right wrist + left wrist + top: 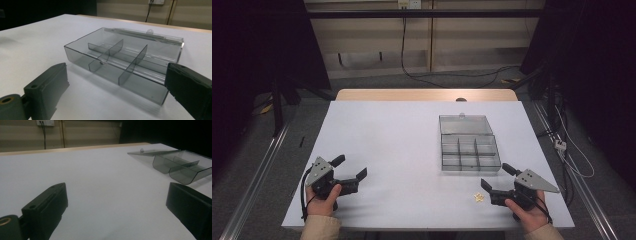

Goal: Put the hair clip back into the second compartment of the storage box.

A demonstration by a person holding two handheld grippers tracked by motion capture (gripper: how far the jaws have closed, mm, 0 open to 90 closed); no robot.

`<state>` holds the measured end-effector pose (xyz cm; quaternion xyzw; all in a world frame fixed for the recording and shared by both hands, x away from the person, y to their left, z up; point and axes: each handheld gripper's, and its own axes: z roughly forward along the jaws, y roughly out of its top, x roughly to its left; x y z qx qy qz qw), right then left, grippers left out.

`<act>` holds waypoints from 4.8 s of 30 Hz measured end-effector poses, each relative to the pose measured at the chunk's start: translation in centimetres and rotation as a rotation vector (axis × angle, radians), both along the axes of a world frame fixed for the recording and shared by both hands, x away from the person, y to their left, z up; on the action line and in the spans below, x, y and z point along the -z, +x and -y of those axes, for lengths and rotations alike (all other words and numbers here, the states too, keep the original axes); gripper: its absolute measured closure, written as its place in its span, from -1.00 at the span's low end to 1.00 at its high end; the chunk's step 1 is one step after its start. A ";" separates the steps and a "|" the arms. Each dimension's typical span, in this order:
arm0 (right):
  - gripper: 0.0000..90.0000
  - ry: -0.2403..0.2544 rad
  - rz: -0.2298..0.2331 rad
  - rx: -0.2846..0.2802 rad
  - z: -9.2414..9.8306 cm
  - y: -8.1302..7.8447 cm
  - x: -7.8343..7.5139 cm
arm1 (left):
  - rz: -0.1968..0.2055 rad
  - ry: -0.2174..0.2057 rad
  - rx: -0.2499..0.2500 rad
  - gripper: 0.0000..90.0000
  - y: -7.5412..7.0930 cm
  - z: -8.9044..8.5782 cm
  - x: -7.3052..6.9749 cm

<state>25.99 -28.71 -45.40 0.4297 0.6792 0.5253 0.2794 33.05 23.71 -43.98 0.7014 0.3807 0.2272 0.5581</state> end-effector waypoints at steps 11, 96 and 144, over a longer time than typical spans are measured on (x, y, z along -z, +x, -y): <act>-0.67 -0.080 -0.137 -0.112 -0.6 0.7 0.3 | 0.000 0.009 0.005 -0.92 0.0 0.1 0.0; 0.64 -0.124 -0.345 -0.288 -0.7 2.9 -1.8 | 0.009 0.048 0.005 -0.91 0.1 0.3 -0.2; 0.64 -0.106 -0.324 -0.309 -1.3 5.7 -4.4 | 0.013 0.059 0.009 -0.91 0.0 0.3 -0.3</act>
